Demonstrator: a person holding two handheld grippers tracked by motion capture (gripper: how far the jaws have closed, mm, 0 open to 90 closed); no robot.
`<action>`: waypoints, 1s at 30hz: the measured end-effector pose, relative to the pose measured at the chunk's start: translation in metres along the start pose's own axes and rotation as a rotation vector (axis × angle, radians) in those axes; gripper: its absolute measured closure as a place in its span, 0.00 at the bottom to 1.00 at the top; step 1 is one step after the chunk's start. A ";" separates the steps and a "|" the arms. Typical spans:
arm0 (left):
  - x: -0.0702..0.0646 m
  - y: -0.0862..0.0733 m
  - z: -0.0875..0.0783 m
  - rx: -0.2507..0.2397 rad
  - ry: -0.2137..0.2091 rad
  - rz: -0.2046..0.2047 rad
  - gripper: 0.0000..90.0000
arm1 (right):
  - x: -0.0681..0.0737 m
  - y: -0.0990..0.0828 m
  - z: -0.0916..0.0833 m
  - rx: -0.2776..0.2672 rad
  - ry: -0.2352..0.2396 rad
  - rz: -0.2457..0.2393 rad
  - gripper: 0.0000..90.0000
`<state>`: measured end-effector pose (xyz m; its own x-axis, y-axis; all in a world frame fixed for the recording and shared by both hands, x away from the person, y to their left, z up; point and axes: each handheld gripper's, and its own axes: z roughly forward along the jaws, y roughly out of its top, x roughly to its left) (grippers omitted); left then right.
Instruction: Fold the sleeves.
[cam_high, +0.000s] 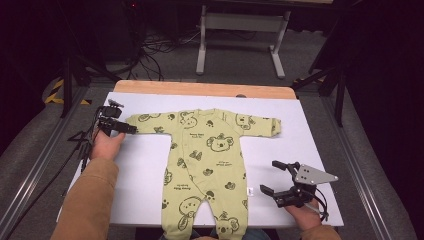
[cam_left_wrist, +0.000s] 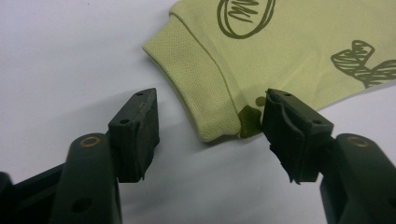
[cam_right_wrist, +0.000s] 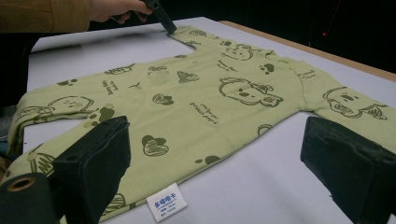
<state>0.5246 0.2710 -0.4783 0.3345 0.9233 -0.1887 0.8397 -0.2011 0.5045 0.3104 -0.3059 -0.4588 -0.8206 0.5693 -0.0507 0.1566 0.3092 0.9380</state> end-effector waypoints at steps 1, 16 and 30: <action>0.000 0.000 0.000 0.006 0.004 0.014 0.46 | 0.000 0.000 0.000 0.002 -0.004 -0.001 0.10; -0.015 0.004 -0.014 0.000 -0.007 0.071 0.88 | 0.001 0.001 0.000 0.002 -0.021 -0.003 0.11; -0.025 0.006 -0.051 -0.110 -0.055 0.089 0.88 | -0.001 0.001 0.000 0.006 -0.036 0.008 0.11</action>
<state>0.4994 0.2638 -0.4276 0.4312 0.8835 -0.1830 0.7548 -0.2421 0.6096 0.3113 -0.3062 -0.4576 -0.7991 0.5986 -0.0558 0.1660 0.3089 0.9365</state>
